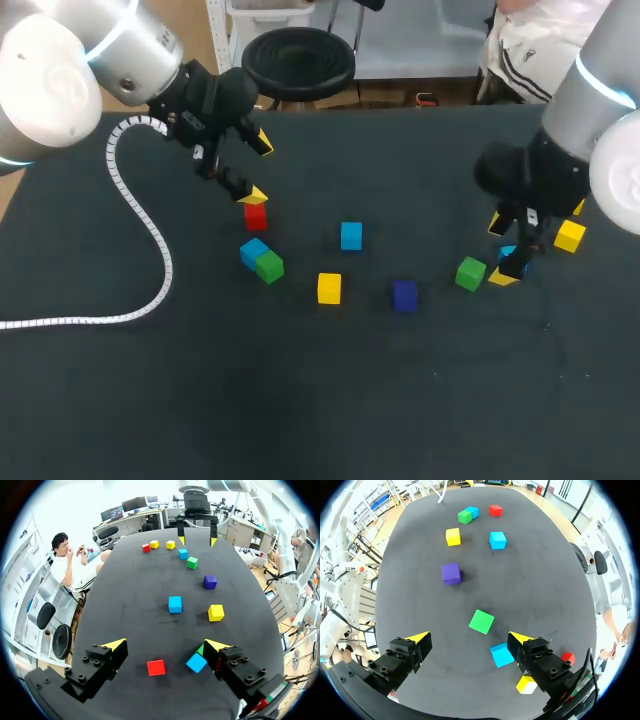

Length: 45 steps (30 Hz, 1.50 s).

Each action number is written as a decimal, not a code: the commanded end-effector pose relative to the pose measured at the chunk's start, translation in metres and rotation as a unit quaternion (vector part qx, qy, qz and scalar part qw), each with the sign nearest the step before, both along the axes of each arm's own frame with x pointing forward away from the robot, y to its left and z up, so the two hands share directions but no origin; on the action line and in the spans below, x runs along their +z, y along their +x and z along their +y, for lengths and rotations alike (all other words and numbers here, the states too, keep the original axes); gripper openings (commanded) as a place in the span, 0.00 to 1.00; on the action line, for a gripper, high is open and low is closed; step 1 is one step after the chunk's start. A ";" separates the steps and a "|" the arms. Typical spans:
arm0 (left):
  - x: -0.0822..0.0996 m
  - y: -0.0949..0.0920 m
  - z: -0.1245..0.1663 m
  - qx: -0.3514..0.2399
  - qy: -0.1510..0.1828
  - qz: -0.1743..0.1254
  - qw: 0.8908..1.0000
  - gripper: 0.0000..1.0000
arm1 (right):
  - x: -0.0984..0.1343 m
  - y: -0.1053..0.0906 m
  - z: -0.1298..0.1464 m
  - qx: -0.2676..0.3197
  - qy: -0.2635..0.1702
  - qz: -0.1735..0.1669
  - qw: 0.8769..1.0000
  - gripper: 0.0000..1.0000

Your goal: Place the blue cubes, place green cubes on the blue cubes, place the yellow cubes on the green cubes, then place the red cubes on the yellow cubes, and place purple cube on the red cubes.

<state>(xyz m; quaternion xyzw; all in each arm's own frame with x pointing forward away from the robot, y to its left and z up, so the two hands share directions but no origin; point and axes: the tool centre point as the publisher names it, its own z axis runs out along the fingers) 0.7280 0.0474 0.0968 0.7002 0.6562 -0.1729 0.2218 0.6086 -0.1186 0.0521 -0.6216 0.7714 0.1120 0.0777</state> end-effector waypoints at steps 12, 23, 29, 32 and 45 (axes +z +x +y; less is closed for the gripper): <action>0.001 0.001 -0.001 0.001 0.003 0.001 1.000 1.00 | -0.001 -0.014 -0.073 0.033 0.004 -0.041 0.999 1.00; 0.001 0.001 -0.001 0.001 0.003 0.001 1.000 1.00 | -0.014 -0.011 -0.087 0.114 0.040 -0.064 0.991 1.00; 0.001 0.001 -0.001 0.001 0.003 0.001 1.000 1.00 | -0.020 -0.004 -0.079 0.115 0.054 -0.064 0.990 1.00; 0.001 0.001 -0.001 0.001 0.003 0.001 1.000 1.00 | -0.023 0.001 -0.073 0.120 0.062 -0.066 0.989 1.00; 0.001 0.001 -0.001 0.001 0.003 0.001 1.000 1.00 | -0.039 0.034 -0.061 0.144 0.096 -0.043 0.984 1.00</action>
